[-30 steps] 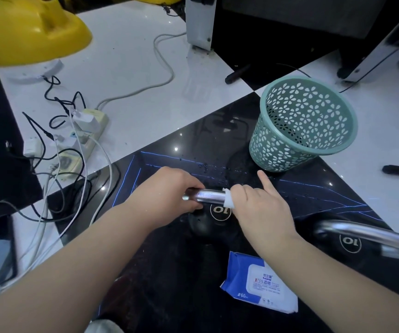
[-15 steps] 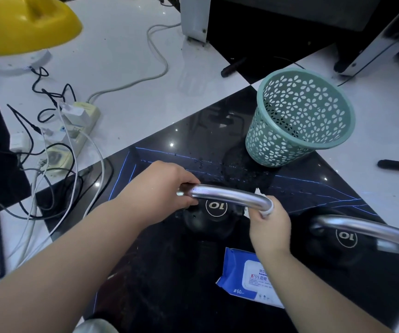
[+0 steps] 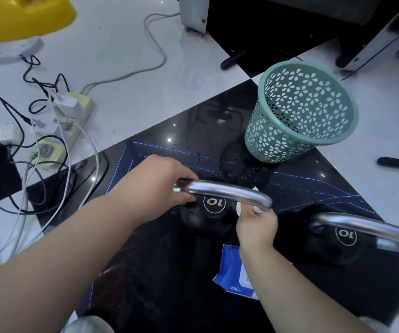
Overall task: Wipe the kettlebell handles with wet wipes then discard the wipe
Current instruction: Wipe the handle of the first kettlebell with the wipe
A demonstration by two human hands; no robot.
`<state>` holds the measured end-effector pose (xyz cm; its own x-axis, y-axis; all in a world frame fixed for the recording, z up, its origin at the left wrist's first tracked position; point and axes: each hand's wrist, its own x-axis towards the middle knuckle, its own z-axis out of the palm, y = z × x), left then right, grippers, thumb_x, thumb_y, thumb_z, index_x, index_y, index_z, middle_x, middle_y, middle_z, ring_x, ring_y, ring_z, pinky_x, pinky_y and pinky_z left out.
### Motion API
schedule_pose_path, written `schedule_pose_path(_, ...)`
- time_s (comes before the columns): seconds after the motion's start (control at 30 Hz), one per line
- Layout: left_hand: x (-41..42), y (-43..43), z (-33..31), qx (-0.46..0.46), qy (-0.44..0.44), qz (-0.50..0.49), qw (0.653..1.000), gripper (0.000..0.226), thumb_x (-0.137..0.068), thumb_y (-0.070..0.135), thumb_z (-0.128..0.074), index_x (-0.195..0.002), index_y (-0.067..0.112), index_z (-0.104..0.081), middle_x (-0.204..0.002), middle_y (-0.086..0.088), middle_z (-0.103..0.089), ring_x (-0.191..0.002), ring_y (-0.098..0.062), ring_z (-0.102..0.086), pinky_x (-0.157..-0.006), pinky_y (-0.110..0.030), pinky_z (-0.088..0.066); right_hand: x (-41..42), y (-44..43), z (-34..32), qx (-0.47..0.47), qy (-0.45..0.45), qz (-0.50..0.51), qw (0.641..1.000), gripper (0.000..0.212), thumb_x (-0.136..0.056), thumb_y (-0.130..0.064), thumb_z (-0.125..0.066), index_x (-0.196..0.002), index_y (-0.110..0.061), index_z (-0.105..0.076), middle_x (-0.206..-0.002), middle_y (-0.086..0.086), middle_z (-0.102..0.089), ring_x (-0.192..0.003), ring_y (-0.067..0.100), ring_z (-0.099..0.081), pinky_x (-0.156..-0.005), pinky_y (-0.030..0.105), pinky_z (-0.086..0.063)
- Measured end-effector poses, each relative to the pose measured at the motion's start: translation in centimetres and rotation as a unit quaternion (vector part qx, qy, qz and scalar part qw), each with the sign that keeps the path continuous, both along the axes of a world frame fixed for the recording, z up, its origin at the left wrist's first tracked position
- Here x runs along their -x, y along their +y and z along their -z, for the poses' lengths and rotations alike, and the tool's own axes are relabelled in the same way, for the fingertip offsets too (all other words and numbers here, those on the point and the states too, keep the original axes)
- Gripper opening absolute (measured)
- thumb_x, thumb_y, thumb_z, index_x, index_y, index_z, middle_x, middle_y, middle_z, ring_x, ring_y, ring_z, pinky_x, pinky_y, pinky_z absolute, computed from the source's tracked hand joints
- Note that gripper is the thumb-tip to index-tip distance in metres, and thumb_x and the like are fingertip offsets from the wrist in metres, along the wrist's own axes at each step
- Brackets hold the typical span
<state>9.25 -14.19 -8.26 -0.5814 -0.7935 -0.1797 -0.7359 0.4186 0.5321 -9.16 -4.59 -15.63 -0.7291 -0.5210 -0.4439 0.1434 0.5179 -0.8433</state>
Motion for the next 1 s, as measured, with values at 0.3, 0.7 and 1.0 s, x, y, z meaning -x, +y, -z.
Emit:
schedule_pose_path(0.3, 0.1, -0.1, -0.1, 0.004, -0.005, 0.006, 1.000, 0.022, -0.078, 0.042, -0.074, -0.098, 0.037, -0.071, -0.084, 0.012, -0.068, -0.080, -0.009, -0.061, -0.073, -0.037, -0.052, 3.7, 0.7, -3.1, -0.062, 0.223, -0.269, 0.935, 0.007, -0.088, -0.019, -0.062, -0.090, -0.025, -0.062, -0.067, -0.008, -0.058, -0.063, 0.013, -0.055, -0.055, 0.023, -0.038)
schedule_pose_path(0.7, 0.2, 0.0, -0.5, 0.001, -0.012, 0.002, 1.000, 0.022, -0.076, 0.041, -0.076, -0.097, 0.036, -0.072, -0.083, 0.012, -0.069, -0.079, -0.009, -0.061, -0.072, -0.037, -0.052, 1.4, -1.2, -6.8, -0.053, 0.640, -0.448, 0.622, 0.025, -0.084, 0.000, -0.047, -0.062, -0.010, -0.050, -0.046, 0.002, -0.042, -0.042, 0.021, -0.036, -0.101, 0.048, -0.047)
schedule_pose_path(1.0, 0.2, 0.2, -0.5, -0.006, -0.001, -0.001, 1.000, 0.019, -0.077, 0.038, -0.075, -0.096, 0.035, -0.073, -0.083, 0.010, -0.071, -0.079, -0.009, -0.061, -0.071, -0.036, -0.052, -2.4, -3.1, -5.8, -0.041, 0.689, -0.444, 0.572, 0.032, -0.071, -0.006, -0.069, -0.059, -0.013, -0.040, -0.050, 0.000, -0.020, -0.045, 0.021, -0.021, -0.106, 0.046, -0.042)
